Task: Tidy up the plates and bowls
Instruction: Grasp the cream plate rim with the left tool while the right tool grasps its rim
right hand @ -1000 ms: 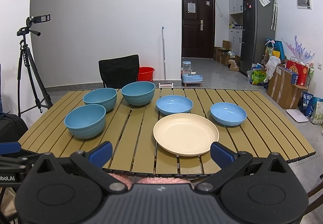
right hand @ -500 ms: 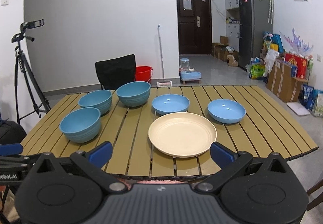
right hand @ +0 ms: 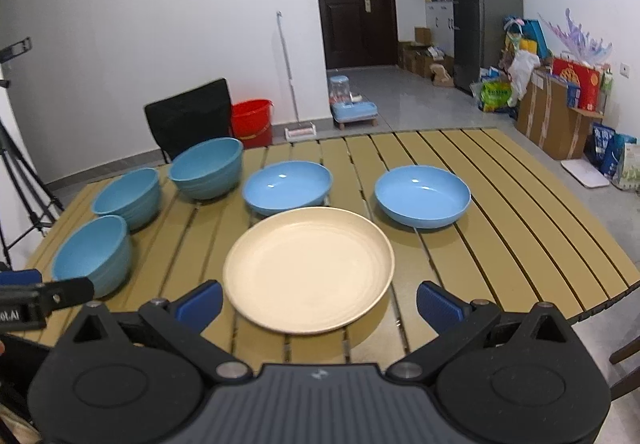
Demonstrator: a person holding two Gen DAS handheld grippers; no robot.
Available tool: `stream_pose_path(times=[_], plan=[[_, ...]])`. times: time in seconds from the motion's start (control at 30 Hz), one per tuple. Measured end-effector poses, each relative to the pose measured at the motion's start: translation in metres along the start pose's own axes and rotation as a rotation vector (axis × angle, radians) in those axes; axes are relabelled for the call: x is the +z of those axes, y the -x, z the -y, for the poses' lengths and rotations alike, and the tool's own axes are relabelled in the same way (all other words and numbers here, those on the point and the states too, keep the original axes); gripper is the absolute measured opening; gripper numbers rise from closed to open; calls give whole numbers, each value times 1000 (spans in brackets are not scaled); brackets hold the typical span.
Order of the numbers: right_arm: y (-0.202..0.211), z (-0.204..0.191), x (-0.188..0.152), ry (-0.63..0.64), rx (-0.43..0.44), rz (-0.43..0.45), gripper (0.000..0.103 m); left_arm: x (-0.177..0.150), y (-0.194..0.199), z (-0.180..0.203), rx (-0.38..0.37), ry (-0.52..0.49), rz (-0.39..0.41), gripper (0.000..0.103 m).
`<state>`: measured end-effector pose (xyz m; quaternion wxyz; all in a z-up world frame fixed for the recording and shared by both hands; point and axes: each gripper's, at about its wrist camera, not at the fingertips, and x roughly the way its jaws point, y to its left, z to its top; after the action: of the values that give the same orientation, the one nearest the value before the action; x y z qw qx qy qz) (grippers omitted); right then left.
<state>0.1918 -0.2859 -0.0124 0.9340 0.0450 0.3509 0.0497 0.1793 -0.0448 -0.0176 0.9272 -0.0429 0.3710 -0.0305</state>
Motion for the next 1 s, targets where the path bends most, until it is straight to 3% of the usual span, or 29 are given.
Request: stream_pose_path(times=[0.3, 0.47, 0.53, 0.6, 0.77, 0.87, 0.93, 1.0], plan=[[-71, 44, 15, -98, -52, -116, 103, 32, -86, 17, -2, 9, -169, 103], [-109, 67, 20, -156, -28, -175, 94, 42, -126, 25, 5, 21, -252, 97], [-122, 73, 22, -162, -18, -194, 90, 45, -141, 30, 3, 28, -291, 84], [-133, 76, 24, -164, -10, -207, 80, 47, -156, 32, -14, 35, -339, 71], [-157, 84, 22, -184, 17, -249, 64, 48, -178, 36, -6, 40, -391, 57], [-167, 86, 22, -198, 44, -271, 52, 50, -188, 37, -3, 60, -413, 36], [-171, 88, 21, -207, 63, -280, 44, 50, -196, 37, -33, 80, -437, 16], [-175, 90, 20, -220, 84, -289, 30, 49, -200, 38, -77, 109, -458, 13]])
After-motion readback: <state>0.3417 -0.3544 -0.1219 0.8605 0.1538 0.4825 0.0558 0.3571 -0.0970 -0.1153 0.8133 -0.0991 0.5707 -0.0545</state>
